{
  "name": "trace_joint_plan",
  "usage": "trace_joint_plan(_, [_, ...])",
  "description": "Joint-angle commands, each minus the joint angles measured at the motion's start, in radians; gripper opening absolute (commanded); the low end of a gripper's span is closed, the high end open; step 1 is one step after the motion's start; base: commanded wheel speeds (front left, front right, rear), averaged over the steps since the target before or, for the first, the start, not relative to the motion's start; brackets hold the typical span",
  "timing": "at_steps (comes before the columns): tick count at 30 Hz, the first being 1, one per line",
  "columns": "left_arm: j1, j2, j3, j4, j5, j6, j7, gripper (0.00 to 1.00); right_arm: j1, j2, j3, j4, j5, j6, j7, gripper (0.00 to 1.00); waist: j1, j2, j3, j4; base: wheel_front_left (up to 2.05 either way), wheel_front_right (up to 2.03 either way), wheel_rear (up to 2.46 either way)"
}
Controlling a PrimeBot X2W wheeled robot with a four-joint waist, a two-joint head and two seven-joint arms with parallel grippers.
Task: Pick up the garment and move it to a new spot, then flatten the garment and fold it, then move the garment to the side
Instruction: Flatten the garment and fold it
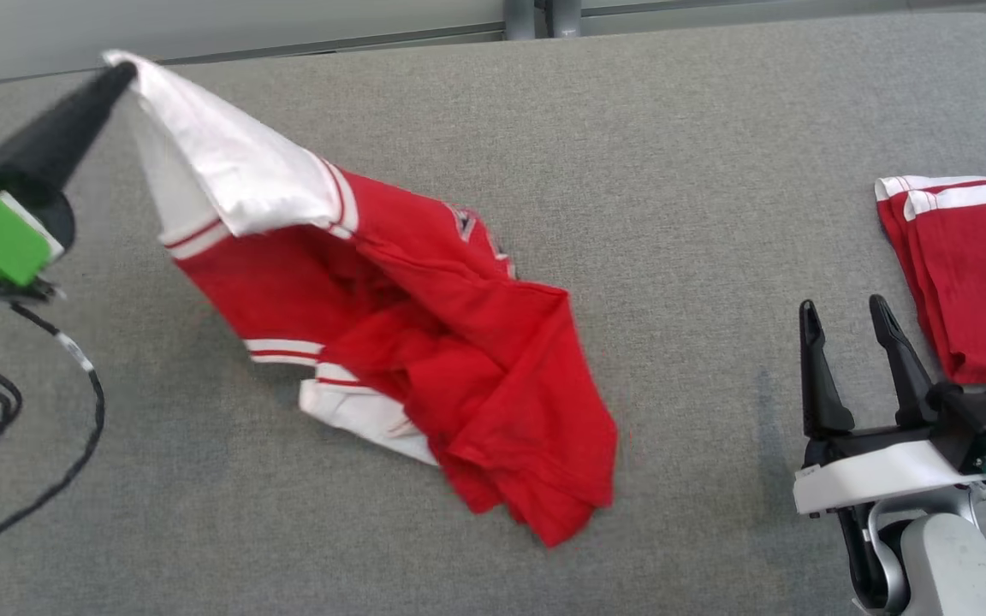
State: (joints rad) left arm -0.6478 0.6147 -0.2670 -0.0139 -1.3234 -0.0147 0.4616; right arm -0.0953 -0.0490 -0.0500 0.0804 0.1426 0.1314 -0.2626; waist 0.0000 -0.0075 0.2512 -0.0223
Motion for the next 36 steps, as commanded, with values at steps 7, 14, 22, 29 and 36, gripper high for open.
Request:
trace_joint_plan(7, [-0.17, 0.1, 0.082, -0.077, -0.056, 0.099, 0.11, 0.0, -0.027, -0.003, 0.019, 0.006, 0.037, -0.001, -0.003, 1.0, 0.0, 0.0075, -0.004, -0.055, 0.0, 0.0, 0.0])
trace_joint_plan(14, [-0.297, 0.126, 0.022, -0.026, -0.017, 0.146, 0.215, 0.0, -0.024, -0.003, 0.023, 0.012, 0.078, -0.001, -0.003, 1.0, 0.0, 0.0075, 0.005, -0.122, 0.0, 0.0, 0.0])
trace_joint_plan(22, [-0.326, 0.007, -0.182, 0.037, 0.127, 0.128, 0.199, 0.0, -0.042, -0.003, 0.069, 0.011, 0.119, -0.001, -0.003, 1.0, 0.0, 0.0075, 0.04, -0.226, 0.0, 0.0, 0.0])
trace_joint_plan(29, [-0.301, -0.179, -0.326, 0.146, 0.193, 0.098, 0.133, 0.0, -0.031, -0.002, 0.084, 0.01, 0.13, -0.001, -0.003, 1.0, 0.0, 0.0075, 0.072, -0.329, 0.0, 0.0, 0.0])
trace_joint_plan(36, [-0.262, -0.388, -0.43, 0.208, 0.165, 0.036, 0.085, 0.0, 0.003, -0.002, 0.085, 0.011, 0.124, -0.001, -0.003, 1.0, 0.0, 0.0075, 0.083, -0.382, 0.0, 0.0, 0.0])
